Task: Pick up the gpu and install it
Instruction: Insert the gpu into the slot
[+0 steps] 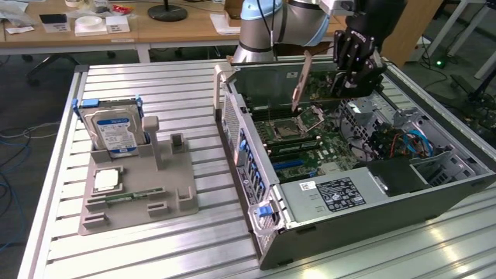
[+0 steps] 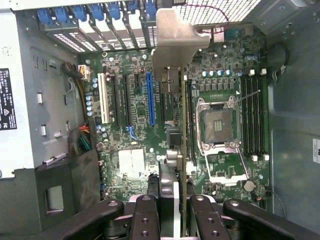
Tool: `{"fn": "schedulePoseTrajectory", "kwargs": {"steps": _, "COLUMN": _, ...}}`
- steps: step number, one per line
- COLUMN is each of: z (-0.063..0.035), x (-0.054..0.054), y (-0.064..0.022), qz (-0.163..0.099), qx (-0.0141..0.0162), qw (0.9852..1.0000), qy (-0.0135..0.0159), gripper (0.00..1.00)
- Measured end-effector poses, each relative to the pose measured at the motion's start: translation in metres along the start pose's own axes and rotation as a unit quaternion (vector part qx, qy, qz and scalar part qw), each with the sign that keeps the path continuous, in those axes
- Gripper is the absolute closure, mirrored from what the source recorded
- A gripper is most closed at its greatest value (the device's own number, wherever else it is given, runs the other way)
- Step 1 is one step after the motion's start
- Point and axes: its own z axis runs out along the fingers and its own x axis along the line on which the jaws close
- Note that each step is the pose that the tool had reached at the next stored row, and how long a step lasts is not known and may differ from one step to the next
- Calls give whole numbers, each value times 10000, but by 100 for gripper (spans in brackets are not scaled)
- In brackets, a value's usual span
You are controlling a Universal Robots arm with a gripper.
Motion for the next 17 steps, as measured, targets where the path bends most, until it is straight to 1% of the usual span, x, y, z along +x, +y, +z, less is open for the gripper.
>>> {"fn": "schedulePoseTrajectory", "kwargs": {"steps": 7, "z": 124, "x": -1, "y": 4, "qz": -47, "qx": -14, "qw": 10000, "qy": 3, "gripper": 72}}
{"fn": "schedulePoseTrajectory", "kwargs": {"steps": 17, "z": 288, "x": -9, "y": -4, "qz": -191, "qx": -14, "qw": 9998, "qy": 3, "gripper": 72}}
